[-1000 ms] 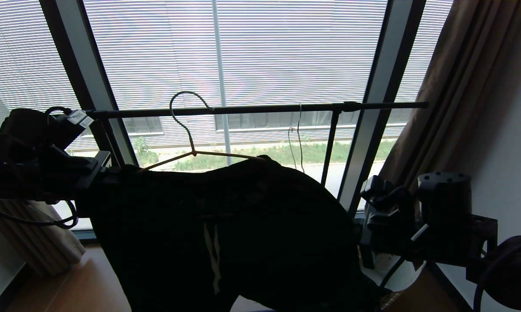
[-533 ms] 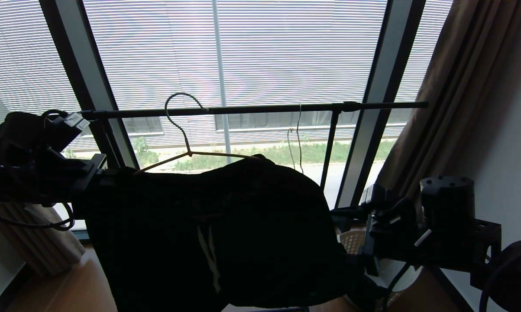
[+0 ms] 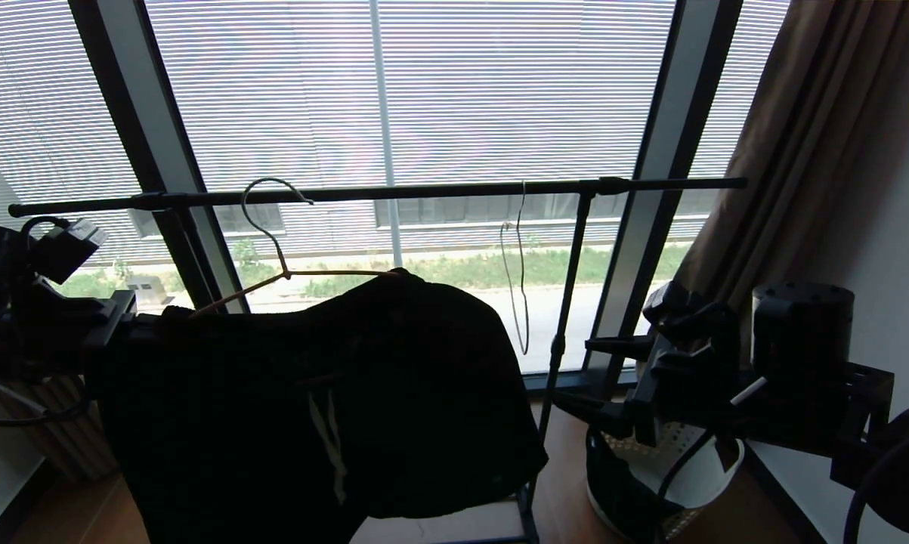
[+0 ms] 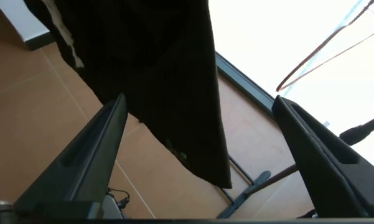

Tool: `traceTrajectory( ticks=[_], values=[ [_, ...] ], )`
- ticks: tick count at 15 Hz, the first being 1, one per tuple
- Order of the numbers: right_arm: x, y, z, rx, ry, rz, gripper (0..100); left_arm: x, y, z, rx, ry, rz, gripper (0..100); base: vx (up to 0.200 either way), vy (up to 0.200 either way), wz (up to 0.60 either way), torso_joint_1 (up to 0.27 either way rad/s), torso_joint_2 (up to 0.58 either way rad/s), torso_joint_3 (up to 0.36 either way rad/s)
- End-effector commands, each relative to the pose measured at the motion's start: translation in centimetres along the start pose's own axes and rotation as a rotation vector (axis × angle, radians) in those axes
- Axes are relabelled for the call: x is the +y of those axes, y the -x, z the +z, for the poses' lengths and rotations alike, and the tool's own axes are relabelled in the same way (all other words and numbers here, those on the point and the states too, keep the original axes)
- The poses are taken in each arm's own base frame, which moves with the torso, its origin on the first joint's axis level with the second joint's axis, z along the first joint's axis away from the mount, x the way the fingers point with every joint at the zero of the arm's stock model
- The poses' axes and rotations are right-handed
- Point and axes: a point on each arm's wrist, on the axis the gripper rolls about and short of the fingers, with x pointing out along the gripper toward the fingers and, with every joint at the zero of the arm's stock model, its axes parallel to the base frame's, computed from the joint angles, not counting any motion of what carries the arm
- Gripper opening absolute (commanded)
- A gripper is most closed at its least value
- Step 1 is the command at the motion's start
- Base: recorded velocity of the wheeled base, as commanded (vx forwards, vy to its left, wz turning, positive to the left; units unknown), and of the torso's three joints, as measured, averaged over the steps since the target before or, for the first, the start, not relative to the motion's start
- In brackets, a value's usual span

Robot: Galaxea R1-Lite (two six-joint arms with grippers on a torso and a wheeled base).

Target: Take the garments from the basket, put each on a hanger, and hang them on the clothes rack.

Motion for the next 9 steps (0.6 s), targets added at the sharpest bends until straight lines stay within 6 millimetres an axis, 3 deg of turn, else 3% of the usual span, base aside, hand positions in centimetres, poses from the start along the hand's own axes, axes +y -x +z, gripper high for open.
traceTrajectory(
  ticks=[1, 5, 9],
  values=[
    [-0.1, 0.0, 1.0, -0.031, -0.021, -0.035, 100, -0.1, 0.3, -0.3, 0.027, 0.008, 0.028, 0, 0.000, 0.000, 0.00, 0.000, 0.00, 0.000],
    [0.1, -0.5, 1.5, -0.041, -0.062, -0.064, 100, 0.1, 0.3, 0.2, 0.086, 0.011, 0.086, 0, 0.000, 0.000, 0.00, 0.000, 0.00, 0.000],
    [0.1, -0.7, 1.4, -0.034, -0.064, -0.076, 100, 0.6, -1.4, 1.2, 0.105, 0.028, 0.115, 0, 0.000, 0.000, 0.00, 0.000, 0.00, 0.000]
  ],
)
